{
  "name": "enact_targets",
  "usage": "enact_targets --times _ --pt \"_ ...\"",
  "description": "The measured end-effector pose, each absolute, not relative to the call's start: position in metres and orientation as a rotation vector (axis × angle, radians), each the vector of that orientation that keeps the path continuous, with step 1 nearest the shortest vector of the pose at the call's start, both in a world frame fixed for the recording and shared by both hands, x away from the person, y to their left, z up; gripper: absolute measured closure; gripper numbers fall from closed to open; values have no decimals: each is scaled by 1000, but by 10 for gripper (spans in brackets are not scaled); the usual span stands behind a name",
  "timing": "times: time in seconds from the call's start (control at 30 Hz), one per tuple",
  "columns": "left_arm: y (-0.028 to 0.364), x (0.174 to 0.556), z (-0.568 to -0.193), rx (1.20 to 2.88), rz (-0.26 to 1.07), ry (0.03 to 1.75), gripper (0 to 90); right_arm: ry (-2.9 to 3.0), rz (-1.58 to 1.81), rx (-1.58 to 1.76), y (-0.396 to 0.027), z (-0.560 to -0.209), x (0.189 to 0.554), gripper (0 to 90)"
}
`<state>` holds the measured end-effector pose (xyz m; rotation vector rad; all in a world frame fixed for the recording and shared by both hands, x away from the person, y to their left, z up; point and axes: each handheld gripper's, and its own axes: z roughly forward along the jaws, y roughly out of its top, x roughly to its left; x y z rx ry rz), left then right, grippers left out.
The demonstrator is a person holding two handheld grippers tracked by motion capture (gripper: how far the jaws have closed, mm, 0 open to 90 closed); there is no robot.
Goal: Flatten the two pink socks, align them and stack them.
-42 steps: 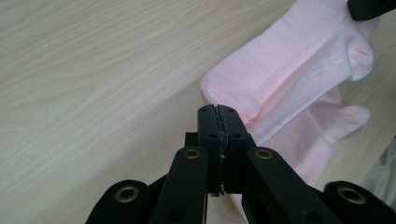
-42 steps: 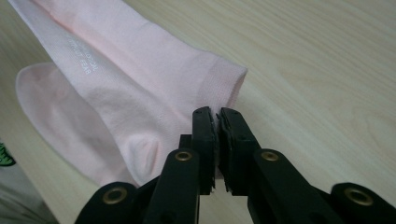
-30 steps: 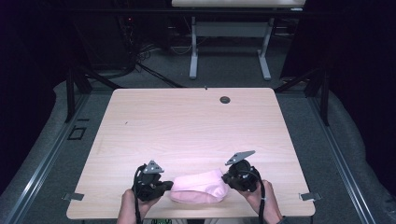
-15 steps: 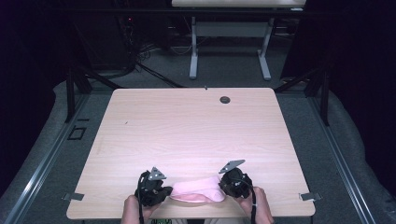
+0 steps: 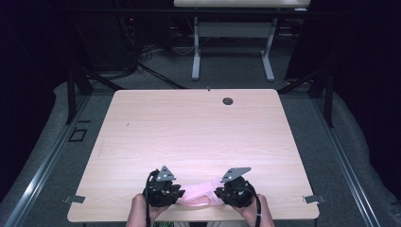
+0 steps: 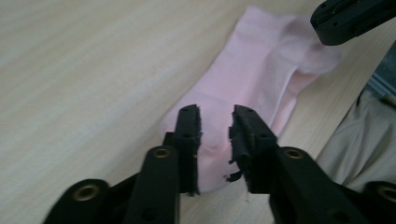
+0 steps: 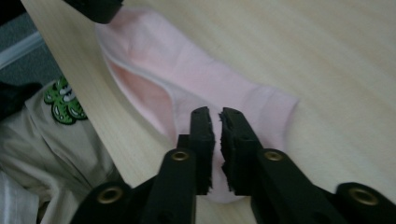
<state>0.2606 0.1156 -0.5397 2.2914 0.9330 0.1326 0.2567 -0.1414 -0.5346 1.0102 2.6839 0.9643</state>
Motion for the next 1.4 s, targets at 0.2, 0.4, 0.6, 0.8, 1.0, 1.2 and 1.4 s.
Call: enact_targets --times 0.2,0.4,0.6,0.8,1.0,1.2,1.4 --pt "115 254 -562 2344 124 928 872 2744 886 1025 -137 -558 256 899" --pt "126 252 -567 2305 132 925 887 2742 893 1010 -144 -562 254 900" --pt "139 251 -572 2245 95 914 895 2748 936 1014 -155 -565 253 900" --pt "138 252 -567 2232 100 918 813 2768 959 1030 -155 -563 258 898" --pt "132 262 -564 2240 155 964 839 2641 1031 1025 -150 -550 271 899" --pt "137 263 -570 2229 170 1004 891 2614 903 1101 -145 -564 285 900" --pt "137 261 -571 2223 196 984 888 2587 927 1127 -151 -566 280 900"
